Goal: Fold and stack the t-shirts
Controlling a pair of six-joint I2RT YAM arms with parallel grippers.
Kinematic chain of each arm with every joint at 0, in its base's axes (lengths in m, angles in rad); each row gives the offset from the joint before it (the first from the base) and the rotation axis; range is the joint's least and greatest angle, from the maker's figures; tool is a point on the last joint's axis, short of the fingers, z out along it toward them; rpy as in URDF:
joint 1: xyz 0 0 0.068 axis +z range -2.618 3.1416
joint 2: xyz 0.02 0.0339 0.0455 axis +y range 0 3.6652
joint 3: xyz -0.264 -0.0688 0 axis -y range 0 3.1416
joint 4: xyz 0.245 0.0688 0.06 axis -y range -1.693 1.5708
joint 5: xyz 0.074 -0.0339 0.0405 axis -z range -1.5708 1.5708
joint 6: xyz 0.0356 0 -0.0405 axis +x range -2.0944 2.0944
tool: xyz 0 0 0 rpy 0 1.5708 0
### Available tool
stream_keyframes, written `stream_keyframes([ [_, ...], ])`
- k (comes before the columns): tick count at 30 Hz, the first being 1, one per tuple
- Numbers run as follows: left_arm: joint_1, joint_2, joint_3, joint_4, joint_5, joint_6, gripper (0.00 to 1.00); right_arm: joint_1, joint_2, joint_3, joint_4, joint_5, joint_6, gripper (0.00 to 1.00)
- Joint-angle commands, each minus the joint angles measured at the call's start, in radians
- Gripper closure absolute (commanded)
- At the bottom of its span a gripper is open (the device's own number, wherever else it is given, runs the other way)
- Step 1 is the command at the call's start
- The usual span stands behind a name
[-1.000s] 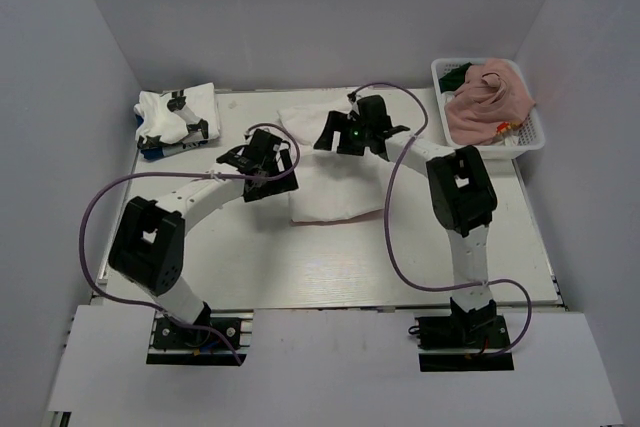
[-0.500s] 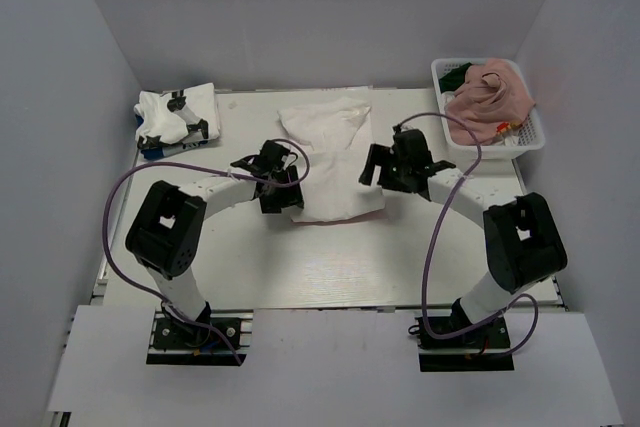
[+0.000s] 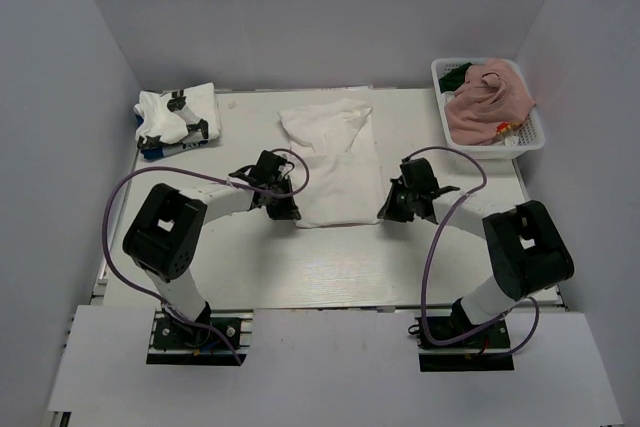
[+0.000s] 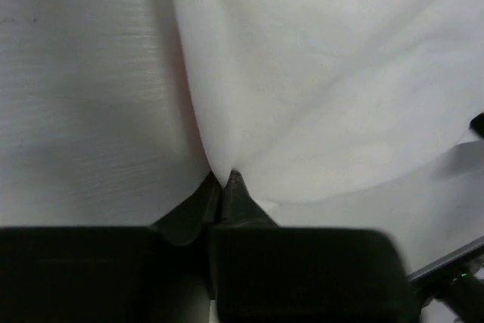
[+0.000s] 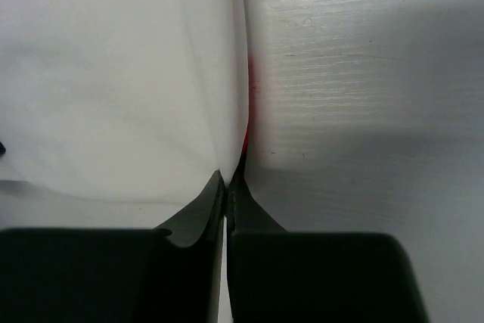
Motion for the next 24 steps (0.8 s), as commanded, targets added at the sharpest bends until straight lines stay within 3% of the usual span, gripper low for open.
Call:
stream_keyframes([
  [1, -0.006, 0.019, -0.006, -0.059, 0.042, 0.015, 1.0, -0.002, -0.047, -0.033, 0.046, -0.036, 0.002, 1.0],
  [7, -0.016, -0.096, -0.19, -0.08, 0.134, -0.013, 1.0, 0.012, -0.206, -0.172, -0.066, -0.168, -0.047, 1.0],
  [14, -0.08, -0.475, -0.391, -0.291, 0.22, -0.116, 1.0, 0.079, -0.532, -0.297, -0.321, -0.283, -0.062, 1.0],
  [16, -0.092, -0.573, -0.355, -0.376, 0.249, -0.116, 0.5, 0.104, -0.64, -0.254, -0.44, -0.256, -0.093, 1.0],
  [17, -0.092, -0.595, -0.324, -0.413, 0.19, -0.116, 0.28, 0.11, -0.66, -0.225, -0.467, -0.252, -0.124, 0.93],
  [18, -0.092, -0.61, -0.249, -0.48, 0.142, -0.101, 0.01, 0.112, -0.679, -0.208, -0.474, -0.243, -0.142, 0.69],
  [19, -0.092, -0.621, -0.212, -0.507, 0.085, -0.1, 0.0, 0.113, -0.697, -0.15, -0.475, -0.231, -0.183, 0.51],
  [20, -0.092, -0.621, -0.178, -0.519, -0.041, -0.087, 0.0, 0.113, -0.694, -0.133, -0.462, -0.223, -0.235, 0.17],
  [21, -0.083, -0.621, -0.119, -0.519, -0.114, -0.087, 0.0, 0.11, -0.693, -0.114, -0.424, -0.2, -0.259, 0.1],
  [24, -0.072, -0.572, -0.019, -0.494, -0.386, -0.077, 0.0, 0.113, -0.645, -0.088, -0.192, -0.11, -0.305, 0.1],
])
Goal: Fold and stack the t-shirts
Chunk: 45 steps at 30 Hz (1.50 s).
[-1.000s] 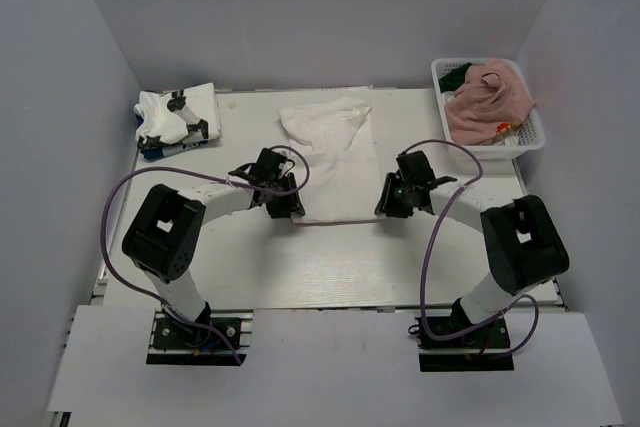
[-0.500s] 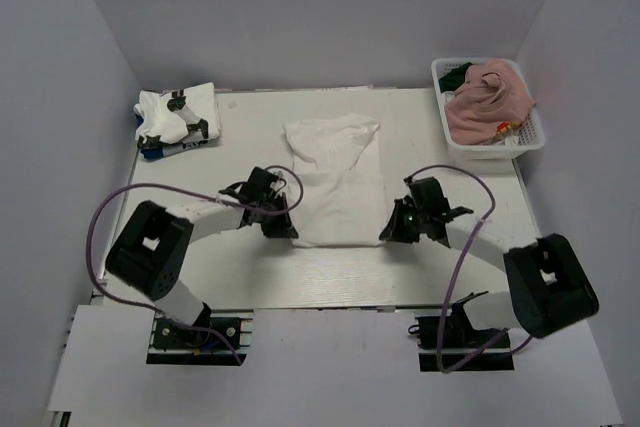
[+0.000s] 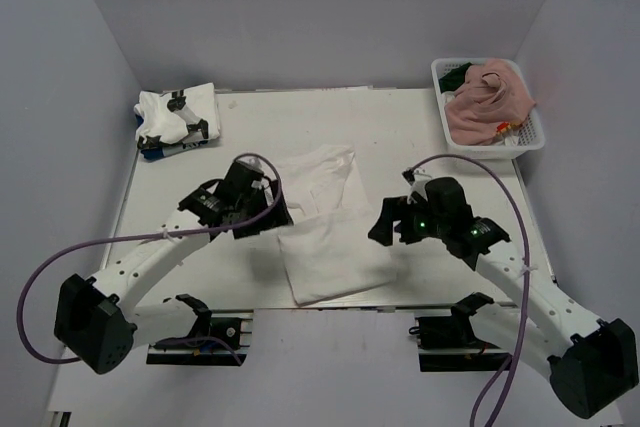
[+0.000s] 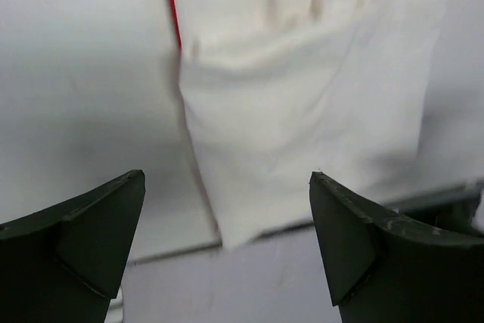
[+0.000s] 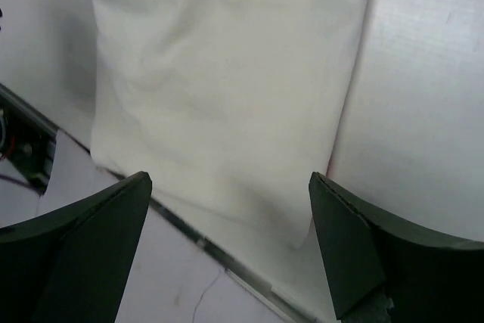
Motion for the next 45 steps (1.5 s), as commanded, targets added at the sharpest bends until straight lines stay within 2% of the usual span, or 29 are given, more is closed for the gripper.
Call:
stream_keyframes([
  [1, 0.025, 0.042, 0.121, 0.032, -0.368, 0.03, 0.0, 0.006, 0.043, 0.057, 0.211, 0.074, -0.123, 0.1],
  [2, 0.038, 0.071, 0.144, 0.06, -0.475, 0.03, 0.0, 0.008, 0.08, 0.081, 0.24, 0.061, -0.14, 0.1],
  [3, 0.051, 0.106, 0.194, 0.084, -0.502, 0.041, 0.0, 0.006, 0.124, 0.105, 0.263, 0.057, -0.146, 0.1],
  [6, 0.106, 0.307, 0.339, 0.13, -0.467, 0.129, 0.19, 0.006, 0.235, 0.179, 0.337, 0.025, -0.194, 0.1],
  [8, 0.133, 0.455, 0.456, 0.101, -0.453, 0.166, 0.25, 0.011, 0.284, 0.205, 0.34, 0.007, -0.218, 0.1],
  [9, 0.134, 0.497, 0.492, 0.082, -0.47, 0.166, 0.25, 0.016, 0.301, 0.204, 0.345, 0.007, -0.228, 0.1],
  [10, 0.149, 0.532, 0.521, 0.068, -0.484, 0.166, 0.3, 0.016, 0.312, 0.201, 0.357, 0.004, -0.228, 0.1],
  [14, 0.173, 0.634, 0.624, 0.081, -0.483, 0.215, 0.31, 0.034, 0.378, 0.181, 0.371, -0.064, -0.246, 0.1],
  [16, 0.187, 0.683, 0.657, 0.081, -0.444, 0.252, 0.3, 0.045, 0.418, 0.173, 0.366, -0.076, -0.249, 0.1],
  [17, 0.187, 0.692, 0.668, 0.081, -0.43, 0.312, 0.26, 0.054, 0.427, 0.17, 0.358, -0.081, -0.264, 0.1],
  [18, 0.187, 0.692, 0.668, 0.116, -0.398, 0.38, 0.26, 0.057, 0.433, 0.156, 0.361, -0.084, -0.263, 0.1],
  [19, 0.187, 0.692, 0.643, 0.147, -0.29, 0.468, 0.26, 0.062, 0.45, 0.152, 0.368, -0.093, -0.262, 0.1],
  [20, 0.187, 0.665, 0.569, 0.241, -0.244, 0.625, 0.25, 0.06, 0.458, 0.153, 0.369, -0.096, -0.263, 0.1],
  [23, 0.187, 0.575, 0.42, 0.4, -0.048, 0.839, 0.22, 0.072, 0.491, 0.15, 0.369, -0.101, -0.259, 0.1],
  [25, 0.187, 0.545, 0.359, 0.439, 0.02, 0.941, 0.19, 0.075, 0.507, 0.153, 0.369, -0.104, -0.26, 0.1],
  [27, 0.187, 0.545, 0.359, 0.401, 0.102, 1.081, 0.18, 0.081, 0.513, 0.155, 0.363, -0.107, -0.258, 0.1],
  [30, 0.196, 0.629, 0.42, 0.329, 0.082, 1.128, 0.19, 0.083, 0.518, 0.164, 0.352, -0.107, -0.265, 0.1],
  [35, 0.206, 0.783, 0.556, 0.236, 0.068, 1.16, 0.31, 0.092, 0.511, 0.161, 0.355, -0.117, -0.257, 0.1],
  [45, 0.215, 0.775, 0.538, 0.278, 0.067, 1.21, 0.35, 0.112, 0.513, 0.155, 0.343, -0.099, -0.262, 0.1],
])
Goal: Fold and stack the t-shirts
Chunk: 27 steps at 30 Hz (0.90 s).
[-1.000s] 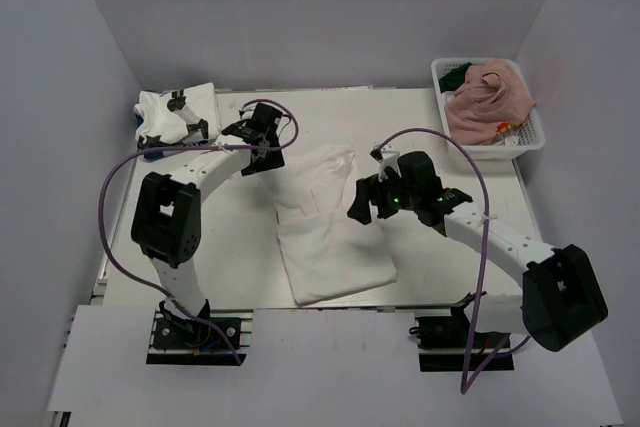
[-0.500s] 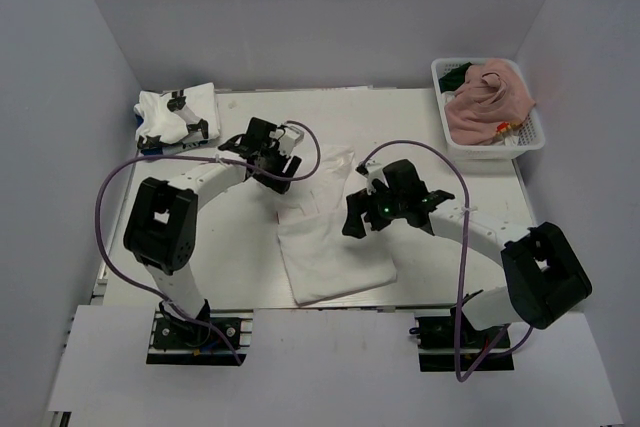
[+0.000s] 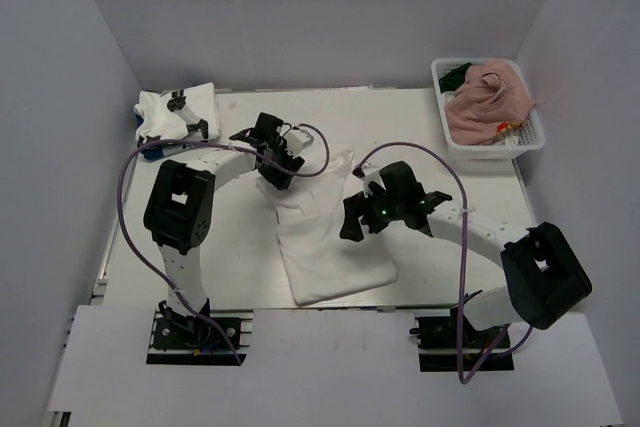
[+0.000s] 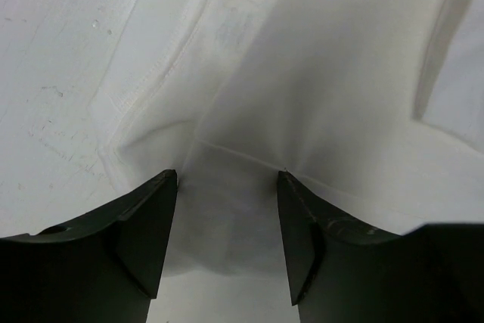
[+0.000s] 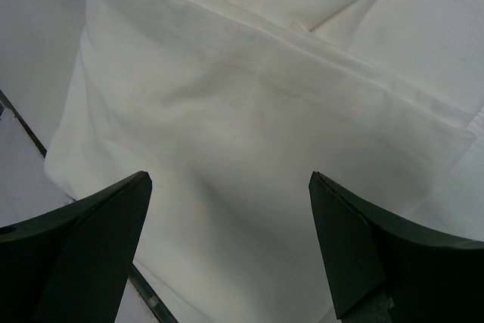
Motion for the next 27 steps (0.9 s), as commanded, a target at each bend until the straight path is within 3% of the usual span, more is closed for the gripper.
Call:
stream_keyframes([
  [1, 0.012, -0.043, 0.022, -0.002, 0.015, 0.039, 0.35, 0.011, -0.004, 0.008, 0.013, -0.002, -0.017, 0.1],
  [5, 0.021, -0.032, 0.032, -0.025, 0.012, 0.05, 0.42, 0.014, -0.004, -0.001, 0.017, 0.012, -0.011, 0.1],
  [8, 0.021, -0.032, 0.032, -0.037, 0.085, 0.059, 0.59, 0.016, 0.011, -0.003, 0.02, 0.012, -0.006, 0.1],
  [9, 0.021, -0.032, 0.032, -0.037, 0.085, 0.059, 0.77, 0.016, 0.017, 0.0, 0.02, 0.012, -0.007, 0.1],
  [11, 0.021, -0.011, 0.06, -0.037, 0.056, 0.032, 1.0, 0.019, 0.02, -0.001, 0.02, 0.012, -0.009, 0.1],
  [21, 0.021, 0.054, 0.271, -0.057, 0.098, 0.022, 1.0, 0.053, 0.092, -0.013, 0.037, 0.023, -0.006, 0.1],
  [27, 0.021, 0.267, 0.519, -0.177, 0.116, -0.005, 1.0, 0.066, 0.14, -0.023, 0.047, 0.049, -0.012, 0.1],
])
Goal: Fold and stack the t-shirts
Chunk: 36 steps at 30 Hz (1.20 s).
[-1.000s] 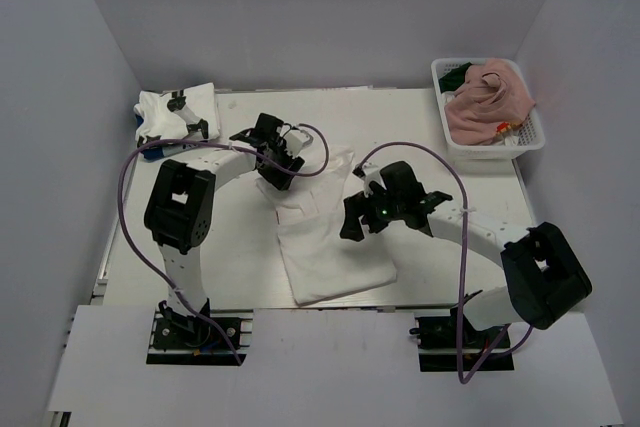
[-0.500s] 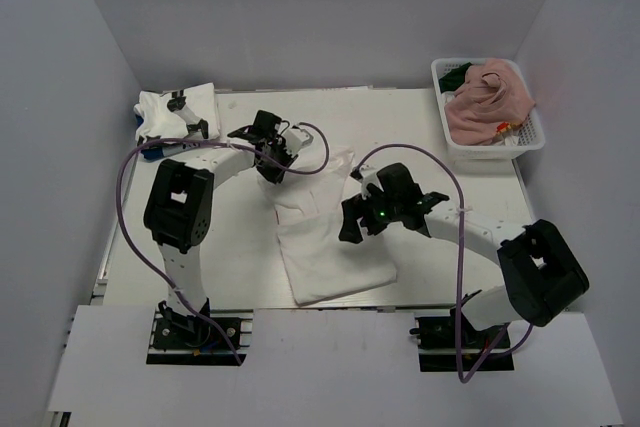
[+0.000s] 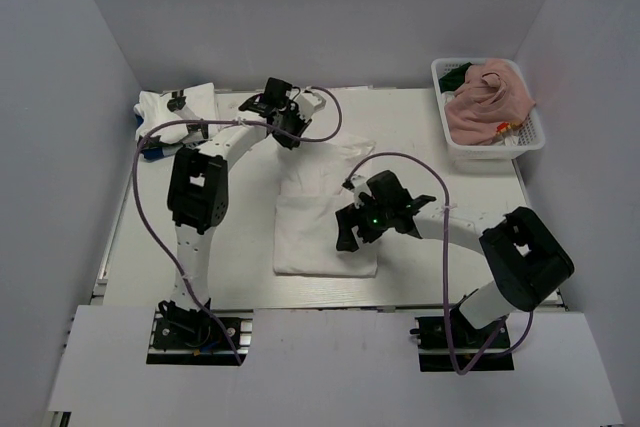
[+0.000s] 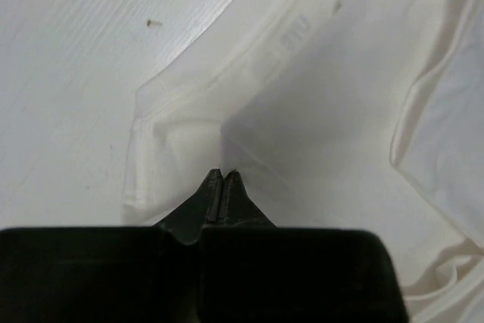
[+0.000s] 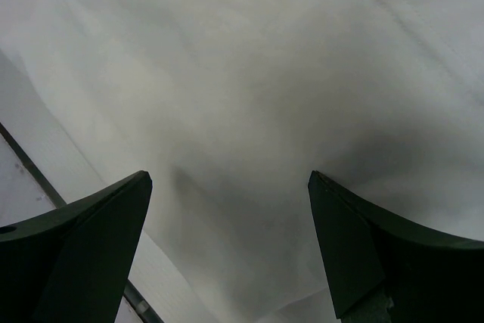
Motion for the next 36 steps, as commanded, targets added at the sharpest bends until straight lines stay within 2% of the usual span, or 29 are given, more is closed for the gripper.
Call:
stream_keyframes([
  [1, 0.007, 0.099, 0.126, -0.072, 0.047, -0.022, 1.0, 0.01, 0.033, -0.009, 0.028, 0.028, -0.017, 0.1],
  [7, -0.013, 0.243, 0.248, -0.033, 0.056, -0.086, 1.0, 0.013, 0.09, 0.008, 0.028, 0.028, -0.034, 0.1],
  [14, -0.013, 0.298, 0.272, 0.199, 0.088, -0.23, 1.0, 0.03, 0.142, 0.023, 0.02, 0.011, -0.055, 0.1],
  [17, -0.022, 0.317, 0.3, 0.226, 0.128, -0.272, 1.0, 0.039, 0.164, 0.034, 0.019, 0.009, -0.068, 0.1],
  [18, -0.022, 0.33, 0.311, 0.24, 0.145, -0.282, 0.7, 0.041, 0.165, 0.043, 0.014, 0.014, -0.077, 0.1],
  [19, -0.022, 0.331, 0.311, 0.252, 0.159, -0.293, 0.31, 0.046, 0.178, 0.047, 0.008, 0.025, -0.075, 0.1],
  [20, -0.022, 0.34, 0.311, 0.264, 0.159, -0.322, 0.01, 0.046, 0.179, 0.053, 0.002, 0.029, -0.083, 0.1],
  [25, -0.022, 0.305, 0.332, 0.277, 0.093, -0.387, 0.0, 0.052, 0.159, 0.05, -0.003, 0.025, -0.091, 0.1],
  [28, -0.022, 0.233, 0.354, 0.312, 0.073, -0.41, 0.0, 0.053, 0.129, 0.055, -0.006, 0.028, -0.097, 0.1],
  [33, -0.013, 0.095, 0.364, 0.333, 0.073, -0.47, 0.0, 0.055, 0.003, 0.049, 0.011, 0.036, -0.066, 0.1],
  [35, 0.0, 0.01, 0.32, 0.304, 0.073, -0.505, 0.0, 0.056, -0.073, 0.035, 0.04, 0.029, -0.049, 0.1],
  [36, 0.0, -0.023, 0.29, 0.284, 0.008, -0.516, 0.0, 0.056, -0.095, 0.026, 0.043, 0.032, -0.04, 0.1],
])
